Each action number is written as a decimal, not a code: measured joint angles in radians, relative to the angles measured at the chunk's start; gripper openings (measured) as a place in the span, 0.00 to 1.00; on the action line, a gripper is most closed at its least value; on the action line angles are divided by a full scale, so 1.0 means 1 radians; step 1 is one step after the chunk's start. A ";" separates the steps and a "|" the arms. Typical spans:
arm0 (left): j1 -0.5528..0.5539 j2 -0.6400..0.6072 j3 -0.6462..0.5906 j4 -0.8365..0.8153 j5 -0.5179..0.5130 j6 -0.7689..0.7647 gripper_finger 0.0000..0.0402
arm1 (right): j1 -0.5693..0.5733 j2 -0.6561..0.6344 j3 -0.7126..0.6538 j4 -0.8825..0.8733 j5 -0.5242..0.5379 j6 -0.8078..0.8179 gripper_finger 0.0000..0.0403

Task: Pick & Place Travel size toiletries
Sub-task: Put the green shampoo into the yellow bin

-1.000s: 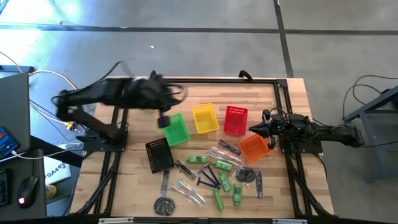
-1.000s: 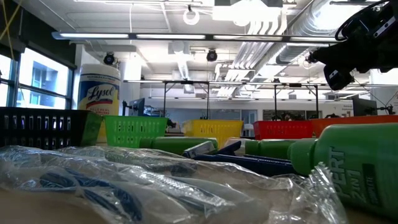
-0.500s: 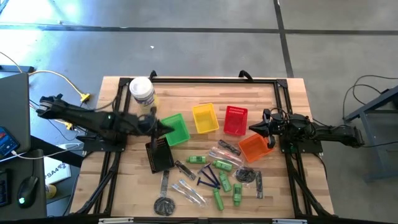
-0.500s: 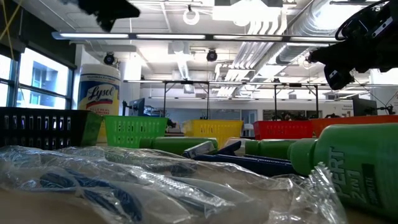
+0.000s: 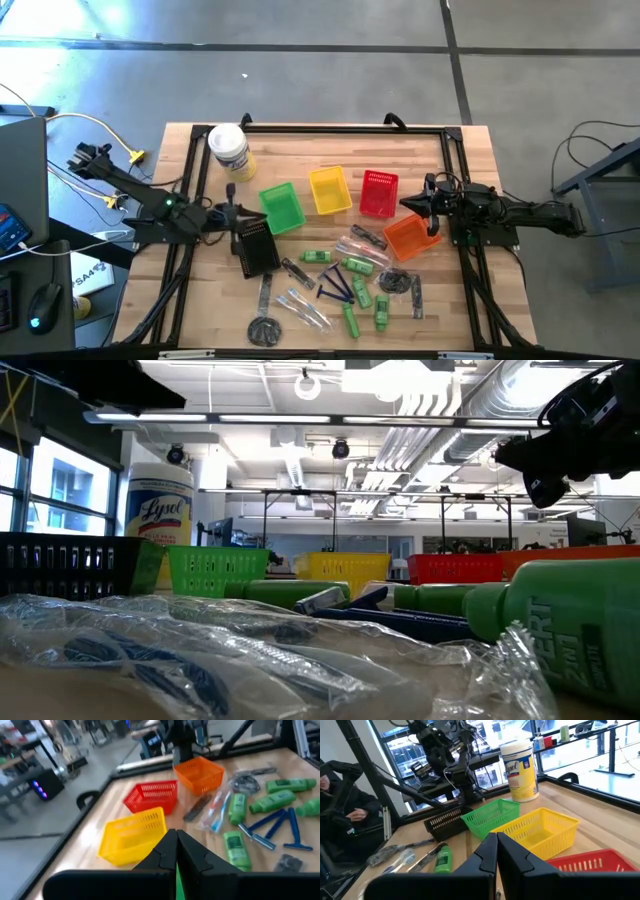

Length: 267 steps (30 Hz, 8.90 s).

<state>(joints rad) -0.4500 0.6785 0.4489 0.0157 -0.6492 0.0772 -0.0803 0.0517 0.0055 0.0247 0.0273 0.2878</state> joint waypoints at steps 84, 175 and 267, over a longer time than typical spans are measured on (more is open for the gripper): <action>0.325 -0.336 -0.437 0.281 0.439 -0.060 0.00 | 0.000 0.000 0.000 0.089 -0.029 -0.090 0.00; 0.325 -0.336 -0.367 0.272 0.341 -0.029 0.00 | 0.000 0.000 0.000 0.128 -0.003 -0.075 0.00; 0.325 -0.336 -0.367 0.267 0.219 -0.037 0.00 | 0.612 1.755 1.344 -0.566 -0.060 0.844 0.57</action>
<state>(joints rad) -0.1246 0.3428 0.0814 0.2832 -0.4305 0.0405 0.5321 1.8069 1.3499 -0.5410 -0.0328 1.1321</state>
